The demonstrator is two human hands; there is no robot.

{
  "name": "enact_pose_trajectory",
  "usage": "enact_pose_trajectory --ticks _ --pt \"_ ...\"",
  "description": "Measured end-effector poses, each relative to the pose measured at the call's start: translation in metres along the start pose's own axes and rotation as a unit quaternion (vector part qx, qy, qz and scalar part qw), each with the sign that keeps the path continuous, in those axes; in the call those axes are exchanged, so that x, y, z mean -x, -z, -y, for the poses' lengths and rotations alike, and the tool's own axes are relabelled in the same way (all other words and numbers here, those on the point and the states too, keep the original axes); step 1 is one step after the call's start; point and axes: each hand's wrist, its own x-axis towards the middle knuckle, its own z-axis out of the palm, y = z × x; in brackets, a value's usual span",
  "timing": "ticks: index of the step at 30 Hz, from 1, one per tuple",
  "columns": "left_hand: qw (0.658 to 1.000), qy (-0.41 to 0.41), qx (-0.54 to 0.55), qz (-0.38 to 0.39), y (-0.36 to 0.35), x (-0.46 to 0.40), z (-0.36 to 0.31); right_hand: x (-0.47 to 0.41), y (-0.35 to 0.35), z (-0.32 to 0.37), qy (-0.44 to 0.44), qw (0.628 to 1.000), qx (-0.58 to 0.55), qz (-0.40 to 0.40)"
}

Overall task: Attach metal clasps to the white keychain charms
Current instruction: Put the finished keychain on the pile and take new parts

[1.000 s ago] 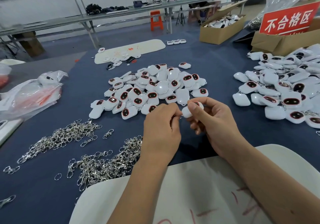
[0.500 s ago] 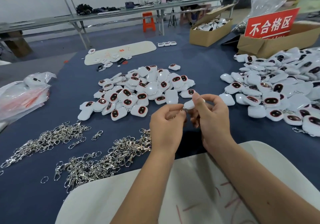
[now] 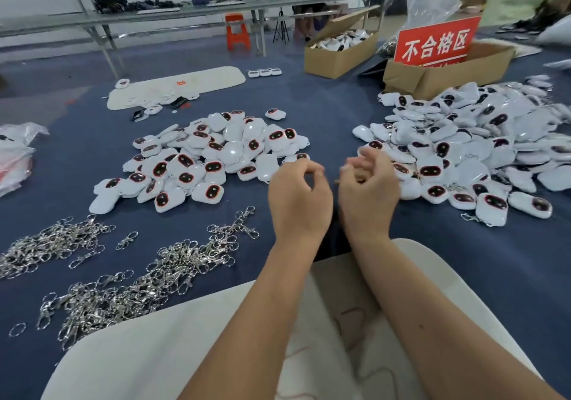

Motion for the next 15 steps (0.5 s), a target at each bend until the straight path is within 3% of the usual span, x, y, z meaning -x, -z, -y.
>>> enact_pose_trajectory --ticks 2,4,6,8,11,15 --pt "0.987 -0.017 -0.158 0.004 0.011 -0.003 0.011 0.007 -0.005 0.001 0.074 0.99 0.083 0.083" --pt "0.954 -0.009 -0.299 0.03 0.025 -0.007 0.021 0.013 -0.009 0.002 0.135 0.966 0.142 0.17" --pt "0.923 -0.008 -0.378 0.079 0.039 -0.01 0.03 0.018 -0.012 0.002 0.178 0.934 0.197 0.238" --pt "0.928 -0.006 -0.358 0.101 0.049 -0.01 0.037 0.022 -0.014 0.002 0.217 0.908 0.228 0.275" --pt "0.956 0.019 -0.285 0.066 0.064 -0.004 0.043 0.028 -0.019 0.004 0.282 0.864 0.255 0.33" --pt "0.943 0.023 -0.331 0.027 0.087 -0.002 0.053 0.032 -0.029 0.004 0.294 0.769 0.377 0.424"
